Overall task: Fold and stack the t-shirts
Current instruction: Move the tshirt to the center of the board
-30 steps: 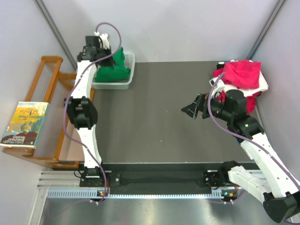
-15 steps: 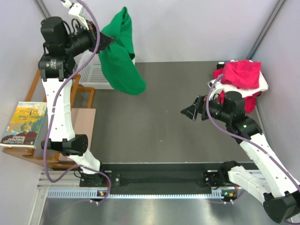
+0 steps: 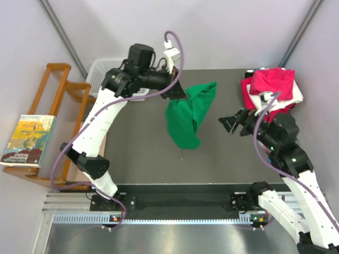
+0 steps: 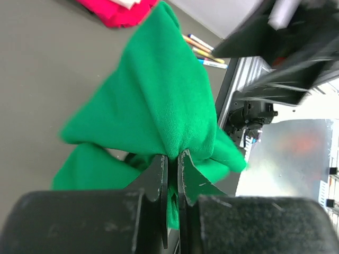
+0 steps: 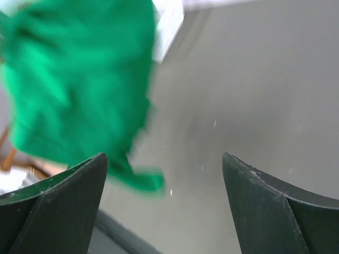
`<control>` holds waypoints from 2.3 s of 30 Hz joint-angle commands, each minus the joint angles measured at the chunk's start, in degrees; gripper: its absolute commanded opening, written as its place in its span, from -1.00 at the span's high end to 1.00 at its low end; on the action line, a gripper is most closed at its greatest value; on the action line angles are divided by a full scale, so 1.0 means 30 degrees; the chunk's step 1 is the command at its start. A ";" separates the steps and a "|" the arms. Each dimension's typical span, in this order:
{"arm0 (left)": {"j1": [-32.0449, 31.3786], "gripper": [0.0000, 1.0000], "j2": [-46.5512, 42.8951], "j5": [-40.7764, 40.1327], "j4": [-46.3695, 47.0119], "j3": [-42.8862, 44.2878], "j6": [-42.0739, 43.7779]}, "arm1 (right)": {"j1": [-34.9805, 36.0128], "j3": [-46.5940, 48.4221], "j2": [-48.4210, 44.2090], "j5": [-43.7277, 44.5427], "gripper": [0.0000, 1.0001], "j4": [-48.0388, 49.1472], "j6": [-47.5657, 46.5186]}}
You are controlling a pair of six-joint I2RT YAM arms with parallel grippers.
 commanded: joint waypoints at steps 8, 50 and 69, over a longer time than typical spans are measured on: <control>-0.4307 1.00 0.6321 -0.3203 0.1911 0.7737 0.0194 | -0.0212 0.2490 -0.2331 0.1576 -0.74 0.0218 0.1016; 0.2951 -0.98 -0.4133 0.2511 0.3020 -1.3205 0.1486 | -0.0973 0.1585 0.2941 0.1254 -0.68 -0.1512 0.0166; -0.2410 -0.97 0.6382 -0.5750 0.4702 -0.8377 -0.0011 | -0.1032 -0.0175 0.1685 -0.0445 -0.61 -0.1073 0.1221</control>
